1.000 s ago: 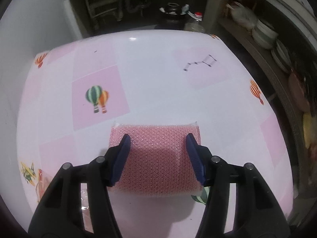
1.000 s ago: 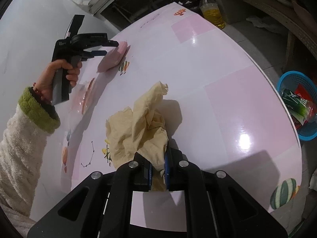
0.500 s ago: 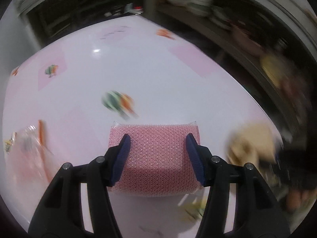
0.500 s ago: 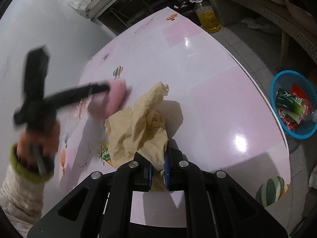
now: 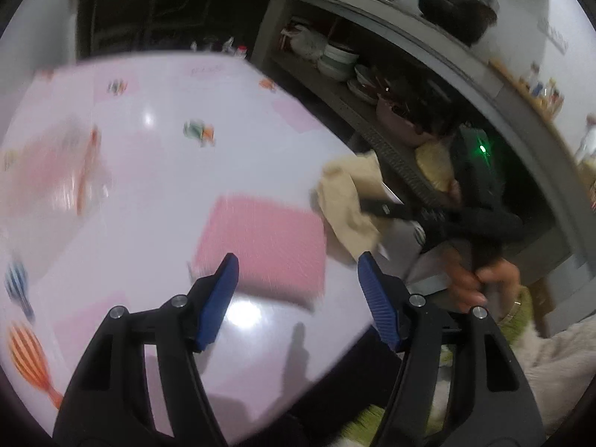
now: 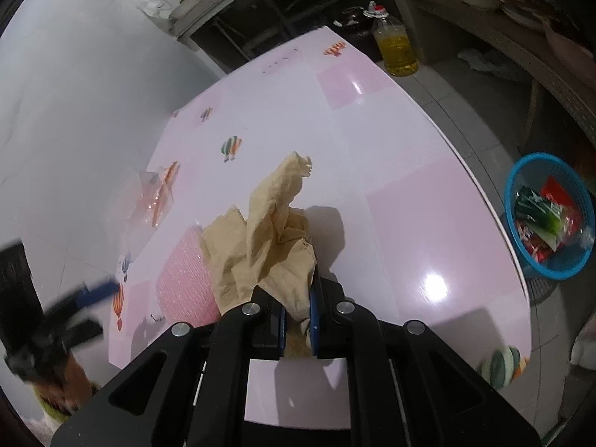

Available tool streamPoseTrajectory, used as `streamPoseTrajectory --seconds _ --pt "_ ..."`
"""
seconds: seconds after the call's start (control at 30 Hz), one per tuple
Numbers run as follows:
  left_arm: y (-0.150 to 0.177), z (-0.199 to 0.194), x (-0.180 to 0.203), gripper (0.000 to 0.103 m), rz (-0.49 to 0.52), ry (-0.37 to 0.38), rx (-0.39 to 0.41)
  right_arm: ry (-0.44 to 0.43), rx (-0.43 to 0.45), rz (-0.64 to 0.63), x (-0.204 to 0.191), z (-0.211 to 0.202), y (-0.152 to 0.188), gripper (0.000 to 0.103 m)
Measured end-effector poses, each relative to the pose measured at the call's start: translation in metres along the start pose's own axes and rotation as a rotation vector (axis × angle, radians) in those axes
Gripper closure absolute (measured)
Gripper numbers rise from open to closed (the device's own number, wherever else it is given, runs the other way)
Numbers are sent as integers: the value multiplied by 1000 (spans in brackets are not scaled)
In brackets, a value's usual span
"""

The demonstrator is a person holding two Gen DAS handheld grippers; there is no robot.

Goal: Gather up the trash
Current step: 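Lift the pink sponge with the left tool while the right holds the bag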

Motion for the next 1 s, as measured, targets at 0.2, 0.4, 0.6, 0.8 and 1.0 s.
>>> streamPoseTrajectory --seconds 0.2,0.4,0.6,0.8,1.0 --pt "30 31 -29 42 -218 115 -73 -13 -73 -60 -18 23 1 94" --pt "21 30 -41 42 -217 30 -36 -69 -159 -126 -41 26 30 94" --pt "11 31 -44 29 -165 -138 -29 -42 -123 -140 -41 8 37 94" --pt "-5 43 -26 19 -61 -227 -28 59 -17 -61 -4 -23 21 93" --pt "-2 59 -21 19 53 -352 -91 60 -25 -40 9 -22 23 93"
Point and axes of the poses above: each gripper's, at about its wrist camera, not at the fingertips, and z roughly the way its jaws point, x to its right, y to its underside, the point moved 3 cm from there along z, roughly the way its jaws point, and after that the axes turned 3 degrees about z, right-handed, at the moved point
